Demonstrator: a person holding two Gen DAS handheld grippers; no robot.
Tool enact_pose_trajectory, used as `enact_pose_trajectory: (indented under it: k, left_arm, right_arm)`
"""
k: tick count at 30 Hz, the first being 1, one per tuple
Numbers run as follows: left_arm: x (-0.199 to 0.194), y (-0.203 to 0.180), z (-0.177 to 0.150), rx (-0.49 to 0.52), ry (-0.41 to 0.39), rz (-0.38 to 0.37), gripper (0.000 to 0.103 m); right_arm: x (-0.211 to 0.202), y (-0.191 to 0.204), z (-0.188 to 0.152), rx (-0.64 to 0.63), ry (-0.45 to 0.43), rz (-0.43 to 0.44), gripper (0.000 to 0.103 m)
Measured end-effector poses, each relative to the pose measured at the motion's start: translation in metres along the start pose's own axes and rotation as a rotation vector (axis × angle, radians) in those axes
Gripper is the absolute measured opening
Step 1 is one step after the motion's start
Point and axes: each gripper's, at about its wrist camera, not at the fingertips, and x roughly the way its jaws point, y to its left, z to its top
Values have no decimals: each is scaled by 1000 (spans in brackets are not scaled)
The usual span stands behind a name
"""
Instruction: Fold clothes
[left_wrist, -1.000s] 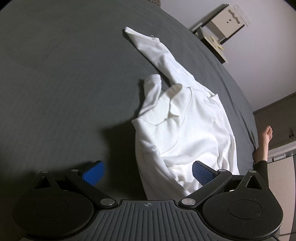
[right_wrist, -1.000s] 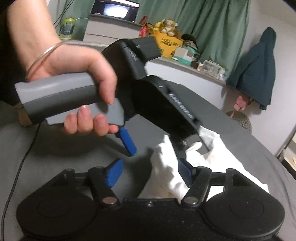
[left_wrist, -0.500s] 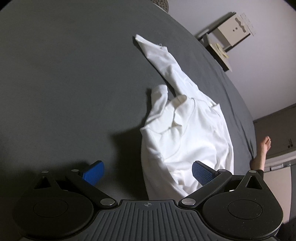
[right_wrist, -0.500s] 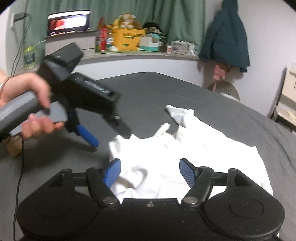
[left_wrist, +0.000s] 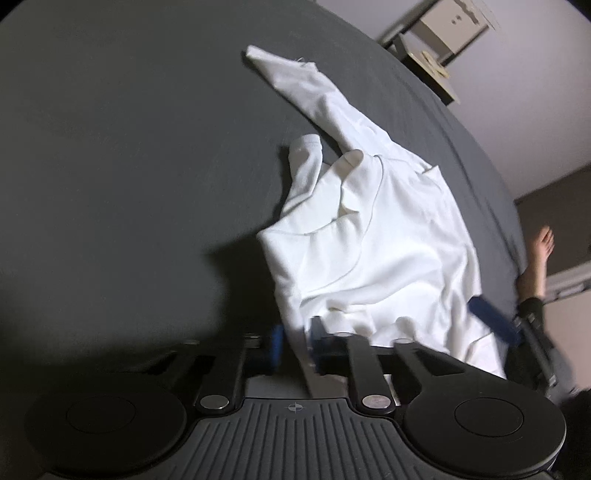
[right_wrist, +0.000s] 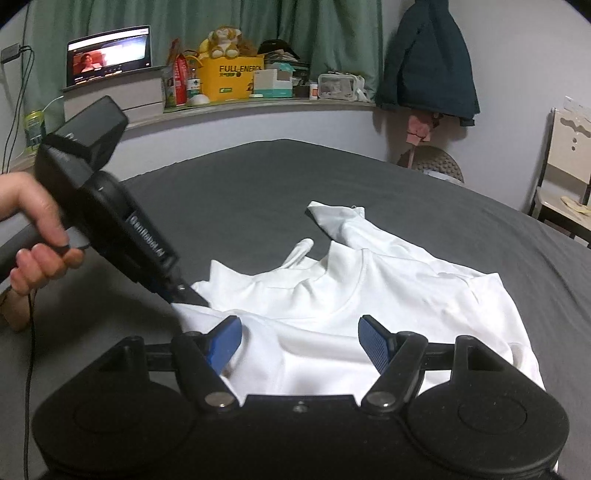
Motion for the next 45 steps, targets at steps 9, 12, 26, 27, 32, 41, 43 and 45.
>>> enact_pose_trajectory:
  k: [9, 12, 26, 27, 32, 41, 43, 45]
  left_arm:
    - [-15, -2, 11, 117, -100, 161, 5]
    - [-17, 5, 10, 126, -89, 189, 5]
    - [-19, 11, 2, 162, -76, 184, 5]
    - [-19, 11, 1, 163, -75, 185, 5]
    - [-17, 14, -1, 168, -66, 196, 5]
    - [-6, 15, -3, 151, -30, 180, 5]
    - [-5, 14, -5, 150, -27, 180, 5]
    - [-5, 12, -5, 149, -32, 184, 5]
  right_arm:
    - [4, -14, -3, 41, 3, -28, 69]
    - [8, -18, -1, 20, -6, -23, 69]
    - [96, -74, 82, -635, 149, 90, 46]
    - [105, -71, 84, -689, 184, 104, 46]
    - [149, -50, 85, -923, 338, 168, 42]
    - [192, -31, 78, -1028, 495, 311, 33]
    - [195, -37, 81, -972, 505, 334, 31]
    - [194, -46, 84, -893, 516, 361, 19]
